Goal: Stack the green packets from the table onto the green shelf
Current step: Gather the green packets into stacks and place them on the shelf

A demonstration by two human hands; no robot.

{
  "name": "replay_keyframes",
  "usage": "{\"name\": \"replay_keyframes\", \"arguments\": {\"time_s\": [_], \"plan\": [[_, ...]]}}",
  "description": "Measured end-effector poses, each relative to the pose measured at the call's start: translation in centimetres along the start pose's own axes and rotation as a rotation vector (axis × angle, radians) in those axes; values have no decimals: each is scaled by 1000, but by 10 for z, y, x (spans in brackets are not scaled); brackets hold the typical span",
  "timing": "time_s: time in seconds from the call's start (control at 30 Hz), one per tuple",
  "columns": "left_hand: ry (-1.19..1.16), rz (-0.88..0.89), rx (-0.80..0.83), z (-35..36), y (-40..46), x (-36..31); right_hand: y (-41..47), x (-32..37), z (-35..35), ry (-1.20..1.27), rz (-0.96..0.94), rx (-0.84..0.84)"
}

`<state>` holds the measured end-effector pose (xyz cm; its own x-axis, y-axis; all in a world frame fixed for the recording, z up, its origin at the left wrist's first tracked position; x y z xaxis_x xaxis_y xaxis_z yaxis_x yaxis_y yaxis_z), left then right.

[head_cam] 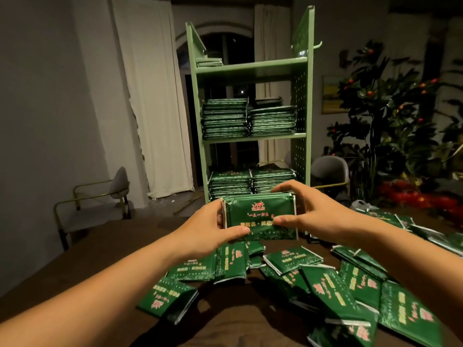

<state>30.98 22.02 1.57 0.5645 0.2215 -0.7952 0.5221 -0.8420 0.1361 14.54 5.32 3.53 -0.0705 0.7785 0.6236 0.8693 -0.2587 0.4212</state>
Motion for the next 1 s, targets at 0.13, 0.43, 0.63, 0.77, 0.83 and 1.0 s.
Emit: {"name": "replay_keyframes", "arguments": {"time_s": [0.13,0.43,0.63,0.77,0.83,1.0], "plan": [[-88,6,19,-9,7,-21,12,13,-19,20,-48,0],[-272,38,-81,-33,27,-73,35,38,-61,135,-69,-42],[-497,-59,-199,-38,47,-94,34,63,-81,-449,-333,-394],[-623,-155,-169,-39,60,-111,35,66,-81,-1094,-652,-352],[-665,-179,-147,-40,64,-119,40,64,-81,-1262,-683,-375],[-699,-178,-95,-48,85,-138,58,62,-99,-1362,-766,-544]]}}
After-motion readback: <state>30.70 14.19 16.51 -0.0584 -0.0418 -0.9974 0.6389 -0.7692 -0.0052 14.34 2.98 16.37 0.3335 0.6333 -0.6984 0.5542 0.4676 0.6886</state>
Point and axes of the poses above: each hand's wrist, its own y-axis towards the middle knuckle, its own z-axis out of the palm, x = y × z, the point moved 3 cm from there along y, towards the middle knuckle, and after that the axes turned 10 degrees about -z, right-handed, at the moved point
